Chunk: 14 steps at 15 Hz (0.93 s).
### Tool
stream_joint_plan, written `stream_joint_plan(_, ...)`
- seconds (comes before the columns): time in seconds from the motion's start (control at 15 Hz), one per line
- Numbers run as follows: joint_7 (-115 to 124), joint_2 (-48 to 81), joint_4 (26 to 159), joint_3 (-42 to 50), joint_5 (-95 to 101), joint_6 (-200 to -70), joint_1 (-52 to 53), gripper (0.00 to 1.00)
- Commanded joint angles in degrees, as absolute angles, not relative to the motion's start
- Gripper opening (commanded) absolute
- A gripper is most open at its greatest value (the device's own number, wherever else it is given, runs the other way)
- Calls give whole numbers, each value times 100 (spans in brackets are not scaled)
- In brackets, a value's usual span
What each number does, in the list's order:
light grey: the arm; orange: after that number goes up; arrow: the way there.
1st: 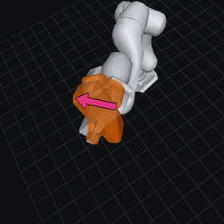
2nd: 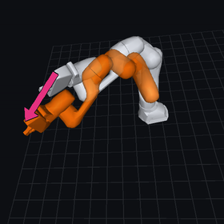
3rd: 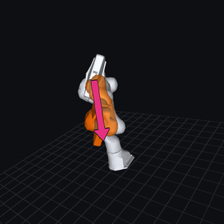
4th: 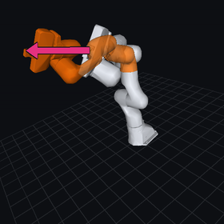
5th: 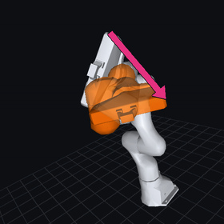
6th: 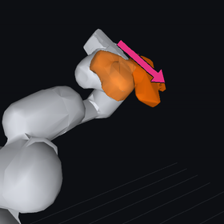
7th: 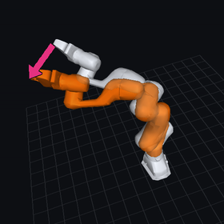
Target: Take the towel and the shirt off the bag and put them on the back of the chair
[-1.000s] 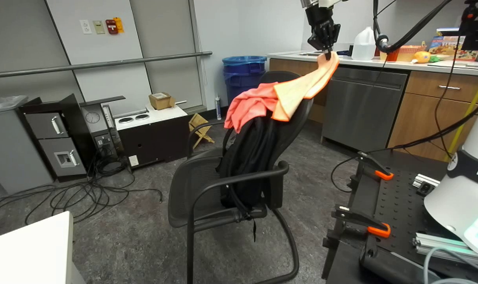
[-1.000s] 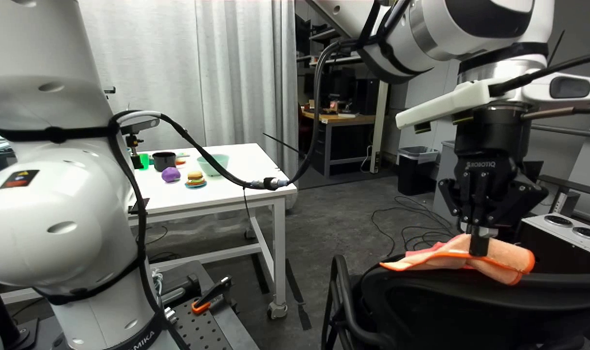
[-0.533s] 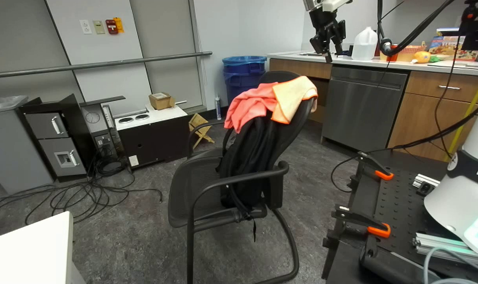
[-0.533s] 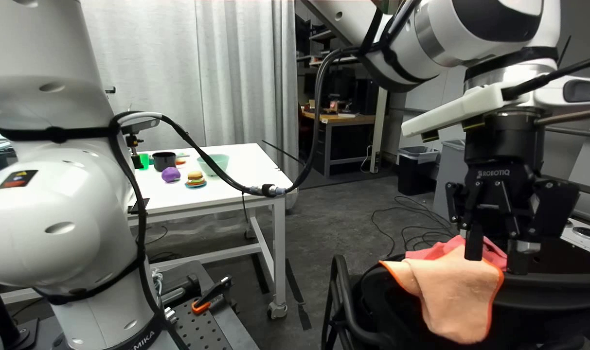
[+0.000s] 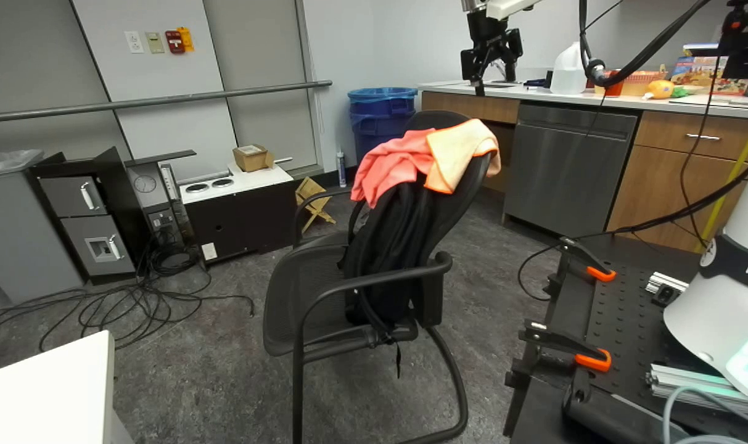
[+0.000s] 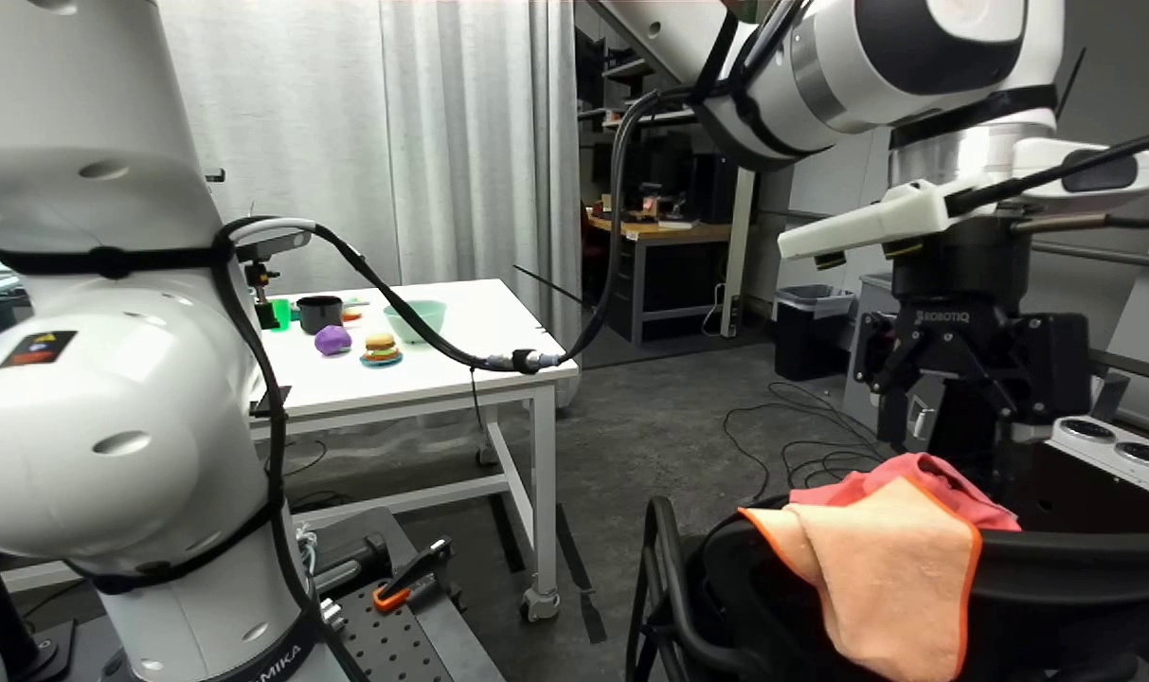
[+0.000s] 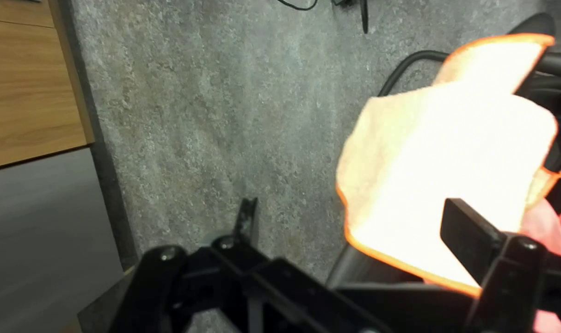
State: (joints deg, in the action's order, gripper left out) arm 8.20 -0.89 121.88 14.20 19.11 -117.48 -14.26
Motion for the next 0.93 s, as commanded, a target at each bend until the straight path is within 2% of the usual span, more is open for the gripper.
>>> stream_joint_plan(0.0,854,-61,12167,1270,1369,-12064,-1285,100)
stream_joint_plan(0.87,1035,1197,11677,961,1133,-13620,-898,100)
